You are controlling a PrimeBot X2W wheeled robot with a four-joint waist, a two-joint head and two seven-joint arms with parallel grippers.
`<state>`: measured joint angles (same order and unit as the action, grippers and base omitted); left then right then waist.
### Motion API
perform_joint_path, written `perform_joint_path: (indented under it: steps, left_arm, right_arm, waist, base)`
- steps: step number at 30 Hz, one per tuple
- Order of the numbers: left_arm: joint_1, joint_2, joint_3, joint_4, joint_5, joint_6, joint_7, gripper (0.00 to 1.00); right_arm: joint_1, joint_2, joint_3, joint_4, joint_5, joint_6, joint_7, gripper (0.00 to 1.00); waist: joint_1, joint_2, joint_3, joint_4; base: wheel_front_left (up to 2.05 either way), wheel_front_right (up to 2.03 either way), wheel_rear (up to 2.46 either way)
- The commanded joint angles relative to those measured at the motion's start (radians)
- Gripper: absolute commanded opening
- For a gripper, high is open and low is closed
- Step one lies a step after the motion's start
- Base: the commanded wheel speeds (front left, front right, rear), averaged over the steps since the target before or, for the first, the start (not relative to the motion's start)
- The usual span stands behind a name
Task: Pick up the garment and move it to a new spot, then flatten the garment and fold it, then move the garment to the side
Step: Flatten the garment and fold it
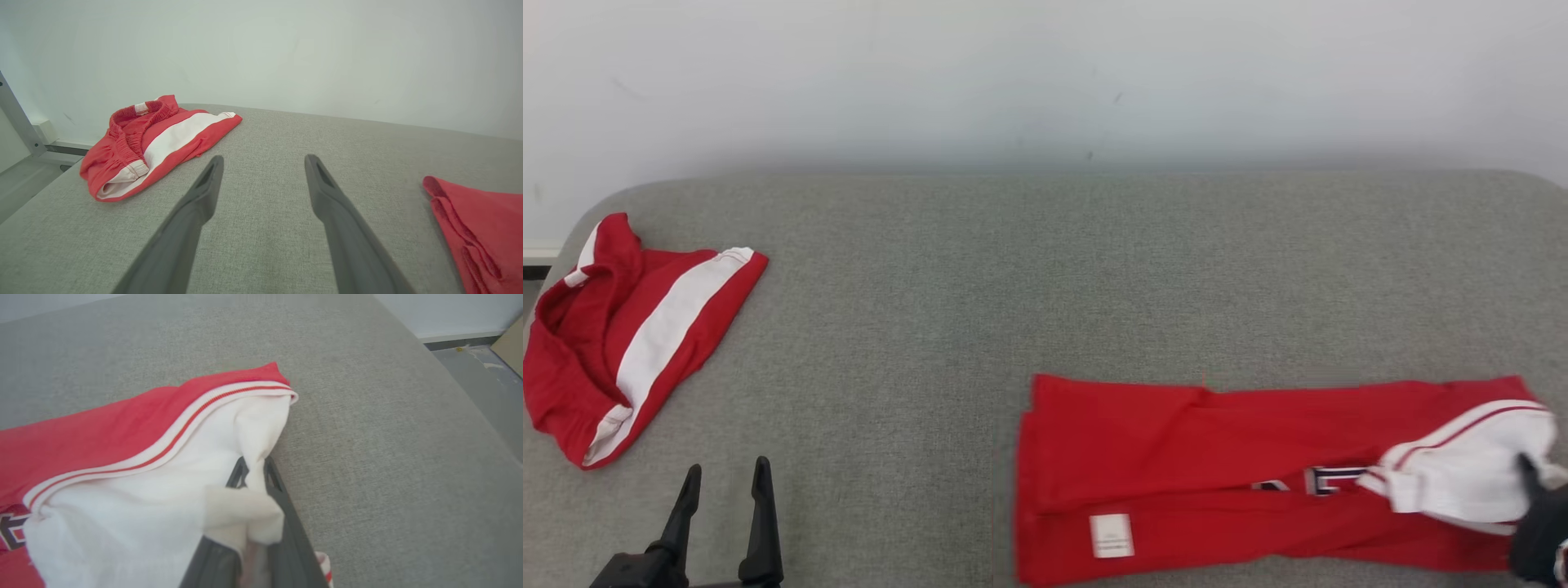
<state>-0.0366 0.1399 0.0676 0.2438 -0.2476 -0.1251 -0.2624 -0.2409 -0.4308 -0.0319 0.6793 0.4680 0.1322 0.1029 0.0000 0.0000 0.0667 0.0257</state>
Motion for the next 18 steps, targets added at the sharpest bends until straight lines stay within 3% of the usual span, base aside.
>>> perform_joint_path:
  steps: [1,5,18]
  left_arm:
    - [0.012,-0.004,0.002,0.000,0.002,-0.006,-0.003,1.00]
    - [0.015,-0.008,0.005,-0.002,0.008,-0.005,-0.003,1.00]
    - [0.004,-0.012,-0.008,0.001,0.001,-0.005,-0.003,1.00]
  right_arm:
    - [-0.009,-0.018,-0.020,0.008,-0.020,-0.003,-0.006,0.00]
    - [-0.025,-0.042,-0.066,0.006,-0.068,-0.003,-0.001,0.00]
    - [0.032,0.096,0.076,-0.351,-0.101,-0.003,0.072,0.00]
  waist:
    - [0.0000,0.0000,-0.004,-0.006]
    - [0.0000,0.0000,-0.004,-0.014]
    - [0.0000,0.0000,0.000,-0.030]
  base:
    - [0.00,0.00,0.00]
    - [0.00,0.00,0.00]
    - [0.00,0.00,0.00]
